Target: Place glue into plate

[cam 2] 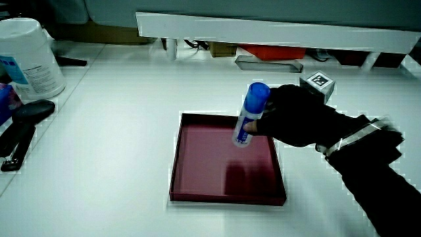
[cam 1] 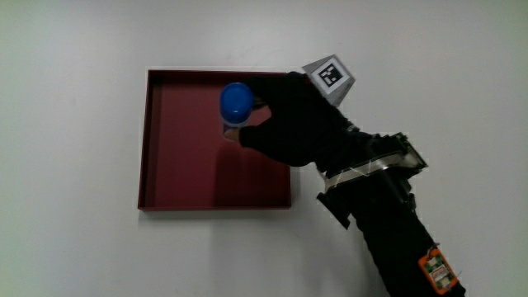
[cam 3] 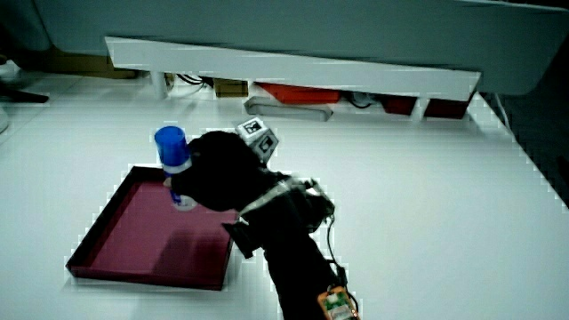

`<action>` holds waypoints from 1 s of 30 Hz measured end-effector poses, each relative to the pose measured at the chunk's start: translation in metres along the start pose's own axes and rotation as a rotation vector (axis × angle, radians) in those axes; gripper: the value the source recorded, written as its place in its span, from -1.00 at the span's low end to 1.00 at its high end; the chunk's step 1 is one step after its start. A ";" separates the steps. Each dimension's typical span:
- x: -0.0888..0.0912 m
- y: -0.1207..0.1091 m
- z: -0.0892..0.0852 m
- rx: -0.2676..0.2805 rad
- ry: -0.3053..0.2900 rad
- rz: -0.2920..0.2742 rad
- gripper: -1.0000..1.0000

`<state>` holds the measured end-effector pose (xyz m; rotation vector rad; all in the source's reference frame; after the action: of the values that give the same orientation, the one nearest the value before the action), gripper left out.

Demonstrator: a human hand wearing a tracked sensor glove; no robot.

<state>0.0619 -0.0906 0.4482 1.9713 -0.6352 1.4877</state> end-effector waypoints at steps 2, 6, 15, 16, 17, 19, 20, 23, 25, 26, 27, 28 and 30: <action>0.003 0.004 -0.008 -0.016 0.001 -0.012 0.00; 0.009 0.010 -0.017 -0.025 -0.028 -0.029 0.00; 0.024 0.014 -0.028 -0.033 -0.011 -0.068 0.00; 0.026 0.015 -0.030 -0.041 -0.002 -0.058 0.00; 0.028 0.015 -0.030 -0.039 0.015 -0.060 0.00; 0.030 0.014 -0.030 -0.032 0.031 -0.062 0.00; 0.032 0.014 -0.030 -0.028 0.035 -0.057 0.00; 0.034 0.014 -0.032 -0.026 0.049 -0.067 0.00; 0.035 0.013 -0.032 -0.024 0.052 -0.066 0.00; 0.035 0.013 -0.032 -0.027 0.044 -0.072 0.00; 0.035 0.013 -0.032 -0.027 0.059 -0.064 -0.05; 0.034 0.013 -0.032 -0.030 0.050 -0.074 -0.10; 0.037 0.013 -0.032 -0.029 0.055 -0.068 -0.19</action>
<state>0.0408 -0.0783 0.4925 1.9040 -0.5577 1.4779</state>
